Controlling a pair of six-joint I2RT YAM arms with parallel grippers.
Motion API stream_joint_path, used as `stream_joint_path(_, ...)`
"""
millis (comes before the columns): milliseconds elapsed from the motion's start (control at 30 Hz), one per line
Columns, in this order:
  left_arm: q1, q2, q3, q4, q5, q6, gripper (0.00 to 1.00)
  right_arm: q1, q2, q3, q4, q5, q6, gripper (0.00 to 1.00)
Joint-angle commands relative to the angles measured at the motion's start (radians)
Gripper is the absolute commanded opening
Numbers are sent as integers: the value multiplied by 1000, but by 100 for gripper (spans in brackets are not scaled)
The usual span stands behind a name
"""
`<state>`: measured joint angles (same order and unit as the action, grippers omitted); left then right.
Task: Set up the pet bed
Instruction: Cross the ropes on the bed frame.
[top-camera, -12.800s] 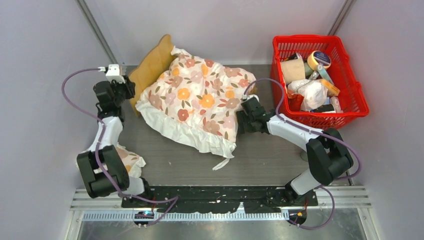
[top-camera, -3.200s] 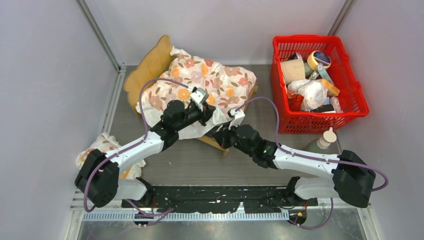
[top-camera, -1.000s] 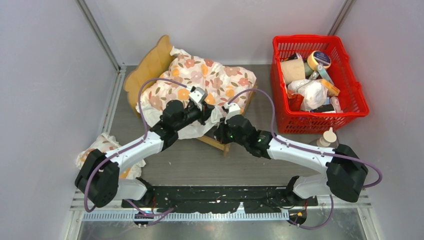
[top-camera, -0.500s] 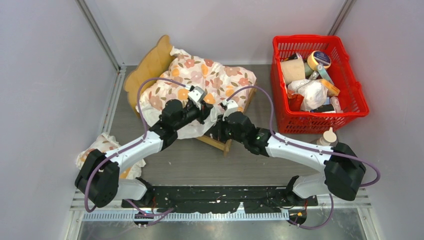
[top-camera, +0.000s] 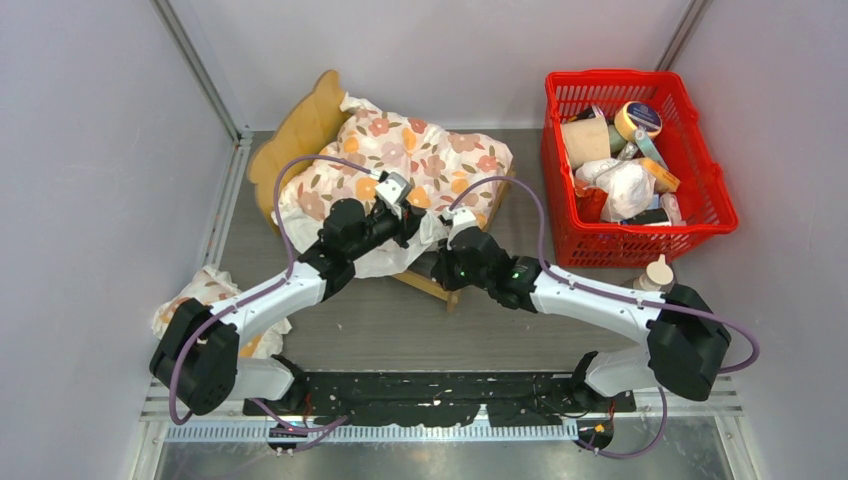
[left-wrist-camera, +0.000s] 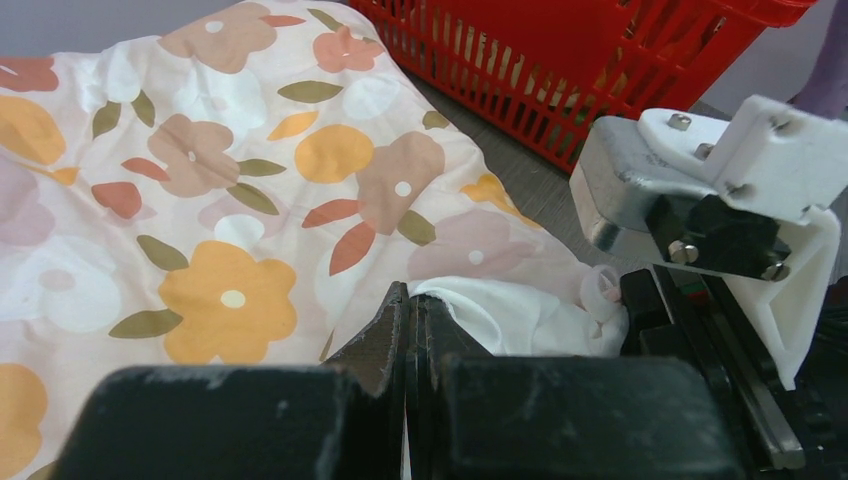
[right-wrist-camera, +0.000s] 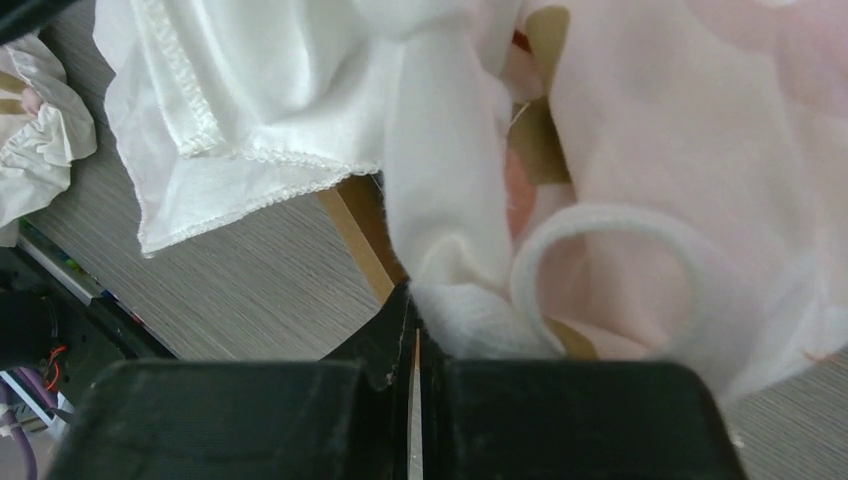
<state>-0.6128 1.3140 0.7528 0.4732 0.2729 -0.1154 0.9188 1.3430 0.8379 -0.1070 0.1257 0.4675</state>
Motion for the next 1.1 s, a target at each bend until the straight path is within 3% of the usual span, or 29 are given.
stream_joint_path(0,7,-20,-16,51,14,8,0,-1,41,22,23,-42,6,6)
stream_joint_path(67,8,-25,-36,54,20,5,0,-1,42,12,28,-47,19,9)
stream_joint_path(267,7,-56,-77,43,48,7,0,-1,-37,44,-60,6,43,36)
stream_joint_path(400,7,-73,-109,52,59,11,0,0,-116,70,-141,9,55,47)
stream_joint_path(567,7,-78,-132,45,75,11,0,-1,-198,64,-221,-6,65,49)
stream_joint_path(800,4,-68,-139,35,128,9,0,-1,-257,-13,-211,125,109,52)
stream_joint_path(1067,-3,-113,-197,50,156,33,0,-1,-285,-38,-116,115,106,44)
